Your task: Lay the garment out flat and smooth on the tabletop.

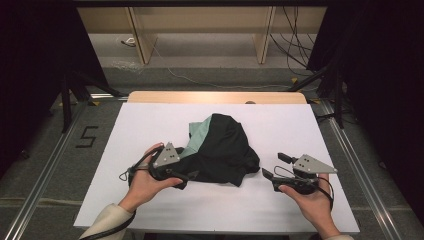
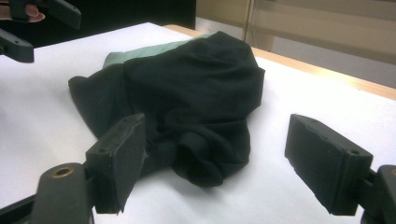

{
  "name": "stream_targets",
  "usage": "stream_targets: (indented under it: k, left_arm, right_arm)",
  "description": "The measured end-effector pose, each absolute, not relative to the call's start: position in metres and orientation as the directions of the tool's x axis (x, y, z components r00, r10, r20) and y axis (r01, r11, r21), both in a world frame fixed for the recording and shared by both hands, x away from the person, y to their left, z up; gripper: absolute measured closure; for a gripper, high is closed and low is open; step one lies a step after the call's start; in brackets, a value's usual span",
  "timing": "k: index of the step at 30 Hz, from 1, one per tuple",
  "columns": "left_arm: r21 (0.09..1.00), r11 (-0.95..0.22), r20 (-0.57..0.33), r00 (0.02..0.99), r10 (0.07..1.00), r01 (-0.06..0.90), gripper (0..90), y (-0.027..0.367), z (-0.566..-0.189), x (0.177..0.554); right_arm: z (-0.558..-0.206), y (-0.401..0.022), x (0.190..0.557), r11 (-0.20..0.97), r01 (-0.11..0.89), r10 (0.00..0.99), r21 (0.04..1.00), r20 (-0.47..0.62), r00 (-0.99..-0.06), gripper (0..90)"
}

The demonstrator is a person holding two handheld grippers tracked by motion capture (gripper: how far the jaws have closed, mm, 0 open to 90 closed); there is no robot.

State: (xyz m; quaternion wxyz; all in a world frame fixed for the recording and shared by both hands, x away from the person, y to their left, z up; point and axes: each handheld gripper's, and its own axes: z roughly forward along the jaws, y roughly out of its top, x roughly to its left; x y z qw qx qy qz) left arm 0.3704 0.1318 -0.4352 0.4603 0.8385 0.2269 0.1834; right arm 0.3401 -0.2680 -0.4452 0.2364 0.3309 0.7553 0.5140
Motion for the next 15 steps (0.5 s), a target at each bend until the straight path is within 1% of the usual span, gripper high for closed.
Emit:
stream_targets:
  k: [1,4,5,6,7,8,9,10,11,12,15]
  left_arm:
    - [0.845,-0.496,0.098,0.855,0.51,0.199,15.9,0.119,-0.435,0.371]
    - [0.828,-0.53,0.106,0.877,0.469,0.183,16.5,0.104,-0.435,0.371]
    - [0.819,-0.547,0.112,0.888,0.447,0.172,18.5,0.095,-0.434,0.371]
    - [0.805,-0.574,0.115,0.907,0.405,0.153,19.7,0.076,-0.435,0.372]
    - [0.795,-0.589,0.116,0.916,0.384,0.146,20.8,0.066,-0.436,0.372]
    - [0.795,-0.589,0.116,0.916,0.384,0.146,21.4,0.066,-0.436,0.372]
    - [0.772,-0.622,0.12,0.932,0.342,0.128,21.8,0.047,-0.439,0.373]
    - [0.757,-0.643,0.126,0.939,0.321,0.119,21.9,0.038,-0.441,0.374]
    - [0.745,-0.657,0.125,0.944,0.307,0.115,22.0,0.03,-0.445,0.375]
    - [0.745,-0.657,0.125,0.944,0.307,0.115,22.0,0.03,-0.445,0.375]
    - [0.679,-0.727,0.13,0.957,0.261,0.106,21.9,0.001,-0.462,0.38]
  right_arm:
    - [-0.445,-0.268,0.34,0.252,0.258,0.743,0.933,-0.016,-0.669,22.0]
    - [-0.445,-0.267,0.34,0.252,0.256,0.744,0.933,-0.017,-0.668,22.0]
    - [-0.445,-0.267,0.341,0.254,0.257,0.745,0.933,-0.019,-0.667,22.0]
    - [-0.445,-0.267,0.341,0.253,0.256,0.745,0.933,-0.019,-0.666,22.0]
    - [-0.445,-0.267,0.341,0.254,0.257,0.745,0.932,-0.019,-0.667,22.0]
    - [-0.445,-0.267,0.341,0.254,0.257,0.745,0.932,-0.019,-0.667,22.0]
    - [-0.445,-0.268,0.341,0.252,0.26,0.747,0.932,-0.017,-0.665,22.0]
    - [-0.446,-0.268,0.341,0.252,0.26,0.747,0.932,-0.017,-0.664,22.0]
    - [-0.445,-0.268,0.341,0.253,0.26,0.748,0.932,-0.018,-0.663,22.0]
    - [-0.445,-0.269,0.341,0.25,0.26,0.749,0.933,-0.016,-0.662,22.0]
    - [-0.445,-0.27,0.341,0.246,0.261,0.752,0.933,-0.014,-0.659,22.0]
